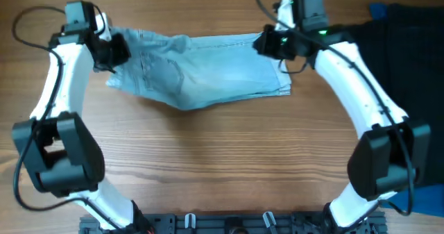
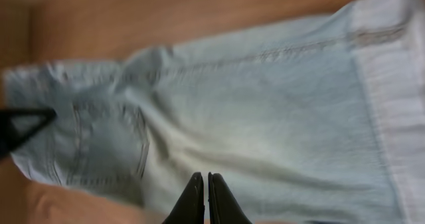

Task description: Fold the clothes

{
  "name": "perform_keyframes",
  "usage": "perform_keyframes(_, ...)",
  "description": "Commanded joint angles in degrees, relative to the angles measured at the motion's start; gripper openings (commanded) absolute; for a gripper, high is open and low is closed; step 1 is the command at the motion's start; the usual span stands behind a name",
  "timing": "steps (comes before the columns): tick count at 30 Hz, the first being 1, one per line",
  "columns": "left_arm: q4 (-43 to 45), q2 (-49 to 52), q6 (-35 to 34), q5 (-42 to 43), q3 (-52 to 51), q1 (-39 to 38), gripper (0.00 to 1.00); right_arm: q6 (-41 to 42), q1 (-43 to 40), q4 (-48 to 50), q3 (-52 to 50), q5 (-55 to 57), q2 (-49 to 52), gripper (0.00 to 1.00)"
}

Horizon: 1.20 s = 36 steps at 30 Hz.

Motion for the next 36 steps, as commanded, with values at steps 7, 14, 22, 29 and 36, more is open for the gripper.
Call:
perform_keyframes(7,-1.33,-4.09,-0.33,-2.60,7.34,-7.52,0.16,7.80,13.73,8.37,-2.51,-5.07,9.31,0.04)
perform_keyframes(14,-3.72,-4.09,-0.33,-2.58,11.85,-7.91,0.17,10.88,20.41,14.58,-2.51,1.57,15.96,0.04)
perform_keyframes(22,-7.54,-4.09,-0.33,-2.56,16.59,-8.02,0.18,15.34,25.53,23.17,-2.51,2.93,25.42,0.04)
perform_keyframes(29,-7.80,-4.09,-0.33,-2.56,16.59,-8.13,0.18,9.11,21.05,21.88,-1.62,-3.13,15.43,0.04)
perform_keyframes(36,-8.04,-4.09,-0.33,-2.58,16.59,-8.66,0.18,10.47,14.19,22.40,-1.62,-2.27,10.88,0.05)
